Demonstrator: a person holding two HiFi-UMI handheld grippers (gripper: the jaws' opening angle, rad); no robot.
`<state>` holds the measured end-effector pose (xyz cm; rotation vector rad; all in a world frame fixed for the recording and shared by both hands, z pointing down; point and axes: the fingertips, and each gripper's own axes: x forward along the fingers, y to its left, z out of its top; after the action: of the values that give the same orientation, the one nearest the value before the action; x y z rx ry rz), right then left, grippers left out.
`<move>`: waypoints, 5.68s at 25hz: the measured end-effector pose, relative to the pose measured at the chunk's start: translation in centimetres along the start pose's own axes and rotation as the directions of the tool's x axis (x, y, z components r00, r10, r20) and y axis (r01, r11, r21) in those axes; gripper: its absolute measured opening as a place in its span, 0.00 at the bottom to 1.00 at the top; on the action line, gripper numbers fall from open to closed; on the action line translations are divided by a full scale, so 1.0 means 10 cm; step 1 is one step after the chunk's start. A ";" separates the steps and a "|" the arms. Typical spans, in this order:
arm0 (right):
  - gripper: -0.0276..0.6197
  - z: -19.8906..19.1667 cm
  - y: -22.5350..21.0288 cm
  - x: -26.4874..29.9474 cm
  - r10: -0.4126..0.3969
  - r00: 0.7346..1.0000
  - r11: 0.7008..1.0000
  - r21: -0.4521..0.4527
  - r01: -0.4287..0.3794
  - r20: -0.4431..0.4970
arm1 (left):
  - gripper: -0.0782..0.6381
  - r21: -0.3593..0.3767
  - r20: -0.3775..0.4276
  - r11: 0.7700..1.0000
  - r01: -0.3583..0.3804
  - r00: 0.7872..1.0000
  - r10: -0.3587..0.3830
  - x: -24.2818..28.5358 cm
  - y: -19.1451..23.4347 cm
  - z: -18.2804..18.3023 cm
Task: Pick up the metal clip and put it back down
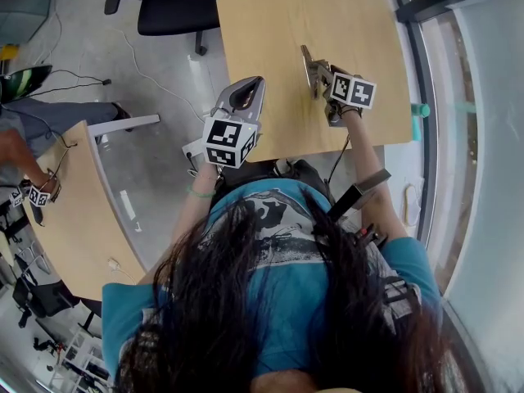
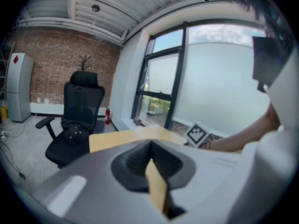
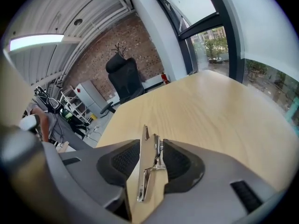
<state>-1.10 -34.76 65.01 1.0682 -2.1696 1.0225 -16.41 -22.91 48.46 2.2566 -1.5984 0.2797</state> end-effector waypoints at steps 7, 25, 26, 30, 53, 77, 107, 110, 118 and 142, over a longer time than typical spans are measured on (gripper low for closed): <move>0.25 0.03 0.18 -0.54 0.044 0.989 0.998 0.034 -0.049 0.141 | 0.11 0.000 0.007 1.000 0.013 1.000 -0.013 -0.02 -0.19 -0.04; 0.14 -0.31 0.83 -2.07 0.202 0.906 0.972 0.034 -0.231 0.373 | 0.11 -0.009 0.062 0.999 0.037 0.997 -0.036 -0.33 -1.20 -0.17; 0.13 -0.39 0.86 -2.12 0.214 0.905 0.970 0.032 -0.242 0.367 | 0.11 -0.014 0.066 0.999 0.033 0.997 -0.032 -0.38 -1.27 -0.19; 0.11 -0.73 0.97 -2.35 0.269 0.905 0.958 0.004 -0.286 0.328 | 0.11 -0.051 0.082 0.999 0.009 0.997 -0.005 -0.57 -1.52 -0.31; 0.10 -2.04 0.99 -3.00 0.371 0.908 0.925 0.014 -0.381 0.196 | 0.11 -0.130 -0.016 0.986 -0.106 0.994 0.105 -1.44 -2.50 -1.19; 0.10 -2.78 2.08 -3.35 0.338 0.912 0.939 -0.012 -0.345 0.231 | 0.12 -0.110 0.097 0.992 -0.054 0.993 0.065 -2.75 -2.30 -1.28; 0.10 -3.94 1.94 -4.47 0.342 0.917 0.940 -0.082 -0.333 0.205 | 0.12 -0.120 0.145 0.992 -0.031 0.988 0.049 -3.55 -3.50 -1.67; 0.10 -4.09 1.89 -4.67 0.353 0.912 0.936 -0.092 -0.341 0.208 | 0.11 -0.123 0.150 0.992 -0.040 0.987 0.058 -3.68 -3.73 -1.74; 0.09 -4.51 1.67 -5.15 0.364 0.907 0.931 -0.098 -0.351 0.211 | 0.11 -0.108 0.151 0.993 -0.055 0.986 0.071 -3.92 -4.34 -1.97; 0.09 -4.95 1.79 -5.47 0.391 0.902 0.917 -0.160 -0.365 0.185 | 0.11 -0.092 0.195 0.991 -0.101 0.974 0.118 -4.47 -4.66 -2.15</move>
<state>20.35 36.10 48.33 0.7407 -2.6517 0.9539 13.09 38.16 43.77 2.1961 -1.8040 0.0139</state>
